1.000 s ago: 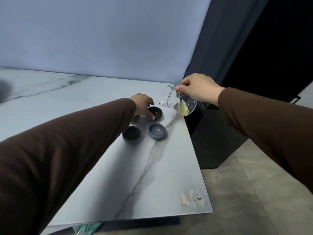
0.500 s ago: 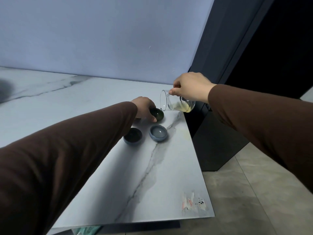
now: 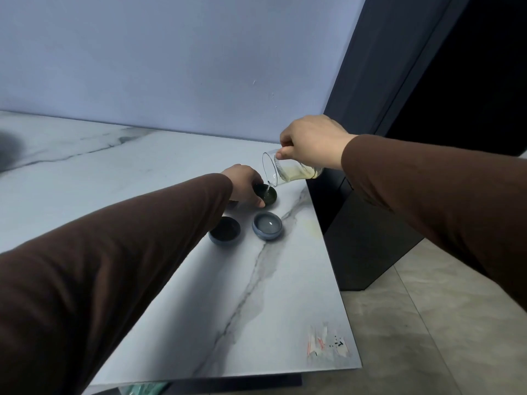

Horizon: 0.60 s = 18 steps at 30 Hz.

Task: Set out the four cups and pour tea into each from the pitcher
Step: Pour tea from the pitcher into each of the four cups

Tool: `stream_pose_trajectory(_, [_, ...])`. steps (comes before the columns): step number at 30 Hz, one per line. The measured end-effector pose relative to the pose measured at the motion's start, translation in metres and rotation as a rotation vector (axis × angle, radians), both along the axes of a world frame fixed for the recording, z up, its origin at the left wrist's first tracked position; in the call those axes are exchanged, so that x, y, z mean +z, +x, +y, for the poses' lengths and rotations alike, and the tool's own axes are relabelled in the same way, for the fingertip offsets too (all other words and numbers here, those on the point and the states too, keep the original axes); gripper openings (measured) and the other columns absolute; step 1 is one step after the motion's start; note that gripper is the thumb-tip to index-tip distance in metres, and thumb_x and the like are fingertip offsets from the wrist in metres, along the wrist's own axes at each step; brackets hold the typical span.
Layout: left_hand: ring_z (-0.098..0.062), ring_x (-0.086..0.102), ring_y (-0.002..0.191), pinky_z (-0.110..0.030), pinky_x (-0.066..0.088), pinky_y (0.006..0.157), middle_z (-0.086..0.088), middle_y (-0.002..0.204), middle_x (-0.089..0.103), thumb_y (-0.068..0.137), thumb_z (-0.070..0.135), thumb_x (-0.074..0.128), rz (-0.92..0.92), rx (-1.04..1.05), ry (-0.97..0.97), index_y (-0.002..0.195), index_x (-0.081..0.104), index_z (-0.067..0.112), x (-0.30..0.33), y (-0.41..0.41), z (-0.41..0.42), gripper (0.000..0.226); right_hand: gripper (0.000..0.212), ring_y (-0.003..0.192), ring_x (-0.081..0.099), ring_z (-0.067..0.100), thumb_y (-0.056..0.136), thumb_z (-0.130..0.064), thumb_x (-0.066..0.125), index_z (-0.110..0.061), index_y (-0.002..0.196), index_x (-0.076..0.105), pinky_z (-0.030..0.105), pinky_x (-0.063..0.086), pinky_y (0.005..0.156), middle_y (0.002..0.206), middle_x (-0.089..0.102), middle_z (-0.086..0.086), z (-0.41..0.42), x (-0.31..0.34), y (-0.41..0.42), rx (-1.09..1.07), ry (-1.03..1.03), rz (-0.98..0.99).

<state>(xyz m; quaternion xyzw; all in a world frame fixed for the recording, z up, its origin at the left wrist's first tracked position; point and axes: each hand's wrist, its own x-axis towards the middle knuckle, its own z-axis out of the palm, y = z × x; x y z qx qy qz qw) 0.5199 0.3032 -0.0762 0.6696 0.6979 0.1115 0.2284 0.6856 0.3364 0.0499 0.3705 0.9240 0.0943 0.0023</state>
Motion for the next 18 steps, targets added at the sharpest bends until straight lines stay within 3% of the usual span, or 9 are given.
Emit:
stream_pose_trajectory(3, [-0.020,0.057,0.081,-0.024,0.043,0.060,0.000,0.103,0.061,0.069,0.041,0.083,-0.005,0.004,0.002,0.106,0.067,0.027,0.000,0.000,-0.001,0.043,0.036,0.081,0.055,0.030,0.092,-0.050,0.060,-0.015,0.082,0.065,0.031,0.033,0.065,0.071,0.056,0.000,-0.002,0.003,-0.003,0.018,0.016,-0.006])
stream_pose_trajectory(7, [-0.019,0.058,0.074,-0.025,0.046,0.057,-0.001,0.096,0.059,0.068,0.041,0.084,-0.024,0.011,-0.008,0.096,0.064,0.029,0.000,0.000,-0.001,0.036,0.036,0.081,0.054,0.029,0.093,-0.049,0.059,-0.015,0.088,0.068,0.031,0.034,0.066,0.078,0.061,0.003,-0.004,0.006,-0.006,0.030,0.037,-0.013])
stream_pose_trajectory(10, [-0.015,0.053,0.067,-0.022,0.040,0.050,0.000,0.092,0.057,0.069,0.041,0.083,-0.011,0.001,-0.012,0.091,0.061,0.029,0.001,0.000,-0.001,0.033,0.036,0.081,0.055,0.028,0.093,-0.049,0.059,-0.015,0.088,0.068,0.031,0.034,0.065,0.080,0.063,0.003,-0.005,0.008,-0.008,0.035,0.045,-0.027])
stream_pose_trajectory(18, [-0.020,0.059,0.072,-0.024,0.047,0.055,-0.002,0.092,0.061,0.068,0.041,0.083,-0.011,0.011,-0.013,0.094,0.067,0.023,0.001,0.000,-0.001,0.035,0.036,0.080,0.053,0.029,0.094,-0.048,0.058,-0.014,0.085,0.066,0.030,0.030,0.061,0.071,0.054,0.001,-0.008,0.010,-0.012,0.035,0.061,-0.048])
